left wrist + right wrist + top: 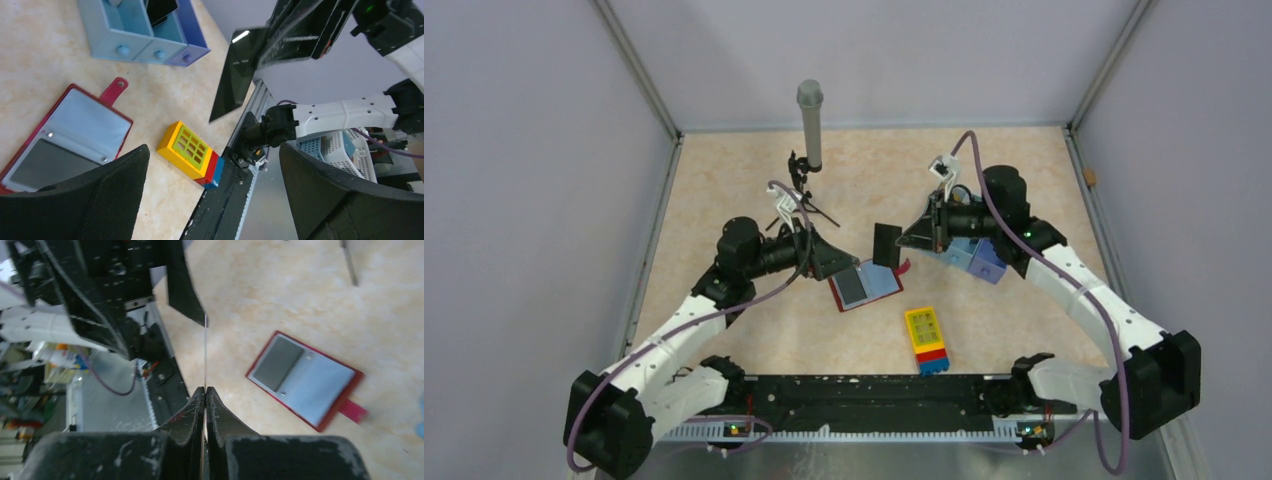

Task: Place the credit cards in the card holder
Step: Pick up the credit card from the storage box.

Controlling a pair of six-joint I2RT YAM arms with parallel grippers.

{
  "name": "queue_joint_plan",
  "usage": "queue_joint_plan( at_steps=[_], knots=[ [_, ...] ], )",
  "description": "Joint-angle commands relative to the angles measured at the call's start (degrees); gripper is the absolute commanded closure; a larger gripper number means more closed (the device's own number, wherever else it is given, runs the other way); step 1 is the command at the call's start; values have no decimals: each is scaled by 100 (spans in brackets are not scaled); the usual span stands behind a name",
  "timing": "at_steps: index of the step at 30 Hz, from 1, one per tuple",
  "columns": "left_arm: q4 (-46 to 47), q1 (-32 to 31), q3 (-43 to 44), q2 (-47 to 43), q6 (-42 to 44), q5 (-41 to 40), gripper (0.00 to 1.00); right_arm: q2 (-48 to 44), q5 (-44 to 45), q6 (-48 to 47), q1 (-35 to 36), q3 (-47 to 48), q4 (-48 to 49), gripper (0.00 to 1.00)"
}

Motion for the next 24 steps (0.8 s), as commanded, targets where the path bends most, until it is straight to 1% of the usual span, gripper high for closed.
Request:
queue_joint_plan(
  at_steps=[1,3,5,6,7,8,13,18,20,21,24],
  knots=[
    [1459,-231,-75,175,-485,392,2,171,-1164,355,441,60,991,100],
    [1492,-336,-19,254,-492,432,2,241,-1265,416,547,109,1131,100],
    [1536,-437,9,322,-488,499,6,302,-1382,531,579,122,1290,100],
    [1564,-483,10,344,-490,529,11,337,-1416,574,585,124,1293,100],
    [1584,-528,18,367,-496,552,22,364,-1423,577,585,140,1298,100],
    [1605,-563,13,381,-508,568,30,393,-1423,566,585,150,1299,100],
    [1798,-700,-41,415,-583,619,55,533,-1337,528,610,169,1297,100],
    [1986,-749,-80,552,-745,628,76,644,-1282,422,640,199,1198,100],
    [2094,-760,-135,594,-860,593,83,687,-1234,353,641,203,1110,100],
    [2195,-764,-186,613,-951,569,84,709,-1222,337,638,199,1101,100],
    [2660,-774,-381,701,-1291,561,85,764,-1228,389,644,127,1200,100]
  ],
)
